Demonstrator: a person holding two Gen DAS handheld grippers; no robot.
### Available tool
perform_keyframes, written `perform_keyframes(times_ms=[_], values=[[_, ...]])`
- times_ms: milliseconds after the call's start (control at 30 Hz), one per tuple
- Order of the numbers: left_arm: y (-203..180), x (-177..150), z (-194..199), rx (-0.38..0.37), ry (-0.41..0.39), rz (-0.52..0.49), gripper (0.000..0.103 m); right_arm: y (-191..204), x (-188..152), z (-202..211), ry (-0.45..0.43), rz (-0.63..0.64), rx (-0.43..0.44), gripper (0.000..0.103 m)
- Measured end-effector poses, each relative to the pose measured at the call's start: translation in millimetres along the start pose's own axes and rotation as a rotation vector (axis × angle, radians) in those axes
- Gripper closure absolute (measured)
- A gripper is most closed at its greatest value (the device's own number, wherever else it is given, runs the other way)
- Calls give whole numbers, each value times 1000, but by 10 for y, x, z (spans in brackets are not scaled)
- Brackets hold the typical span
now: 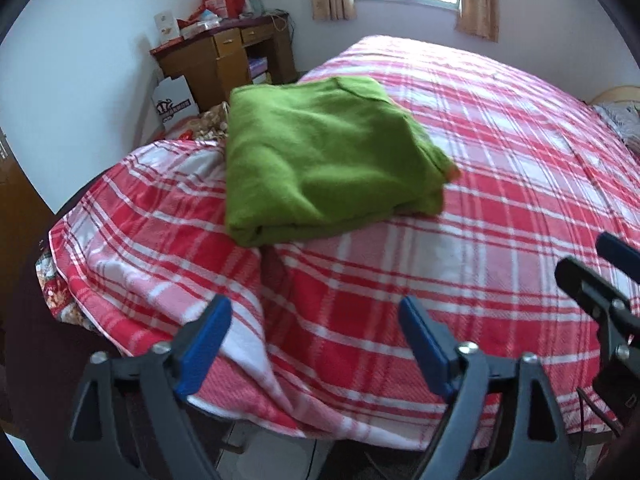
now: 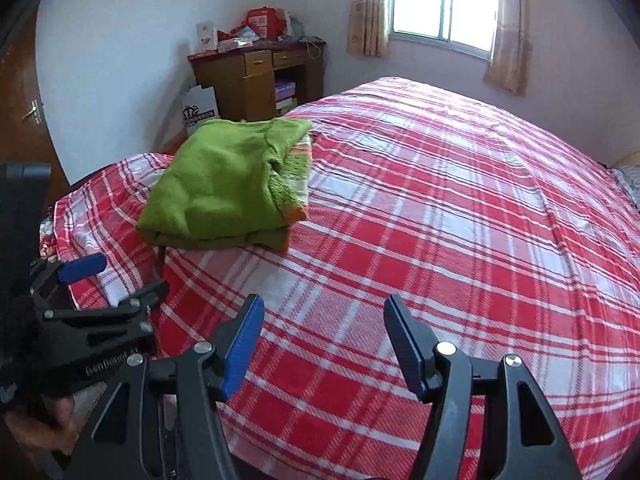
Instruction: Fold small clothes
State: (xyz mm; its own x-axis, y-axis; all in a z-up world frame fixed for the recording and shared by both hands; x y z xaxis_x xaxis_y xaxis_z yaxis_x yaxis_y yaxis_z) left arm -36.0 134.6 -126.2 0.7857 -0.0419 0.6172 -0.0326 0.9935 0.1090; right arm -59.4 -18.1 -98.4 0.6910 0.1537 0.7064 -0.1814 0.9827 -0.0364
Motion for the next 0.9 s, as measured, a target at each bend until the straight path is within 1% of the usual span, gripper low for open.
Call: perform_keyframes(times_ms=[133,200,267,300,333,400,433,467,533,567,733,800,900], values=[[-125,-100,-28,-17,48,-9,10,-97,-35,76,11,-8,-40,39],[-154,-128,-7,-32,73,5,10,-124,-55,120,17,-8,-50,39],[-165,-106,66,-44,72,18,10,-155,-67,181,17,-5,-63,39],[-140,-50,142,-37,51,18,10,-161,-58,225,11,-3,-67,39],[-92,30,243,-14,12,16,10,-163,-36,273,4,-2,-65,39],[25,180,442,45,-63,10,5,-152,45,371,-18,-6,-58,39],[94,253,553,77,-103,13,0,-142,78,407,-26,-8,-55,38],[175,329,682,109,-149,22,0,-115,142,485,-42,-7,-44,37],[324,448,912,158,-222,46,0,-51,227,583,-61,3,-31,30],[402,505,1010,172,-250,57,0,12,285,650,-73,16,-25,25],[673,677,1363,196,-352,99,0,266,477,885,-121,57,10,24],[741,731,1504,190,-398,118,0,364,570,980,-141,66,26,24],[828,789,1641,185,-439,136,0,488,731,1127,-188,74,47,24]])
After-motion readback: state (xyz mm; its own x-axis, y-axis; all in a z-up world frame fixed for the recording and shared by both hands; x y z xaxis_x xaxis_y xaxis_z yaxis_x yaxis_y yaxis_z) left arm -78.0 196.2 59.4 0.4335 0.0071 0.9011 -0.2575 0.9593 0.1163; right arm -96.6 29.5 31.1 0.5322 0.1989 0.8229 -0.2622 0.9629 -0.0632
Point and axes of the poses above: each gripper's, at about its wrist camera, not at the fingertips, and z roughly against the way its jaws point, y to its left, x to its top, the point moved 10 cm from there along -z, roughly the way its jaws point, and after that the axes turned 1 degree about -z, right-handed, at the moved point
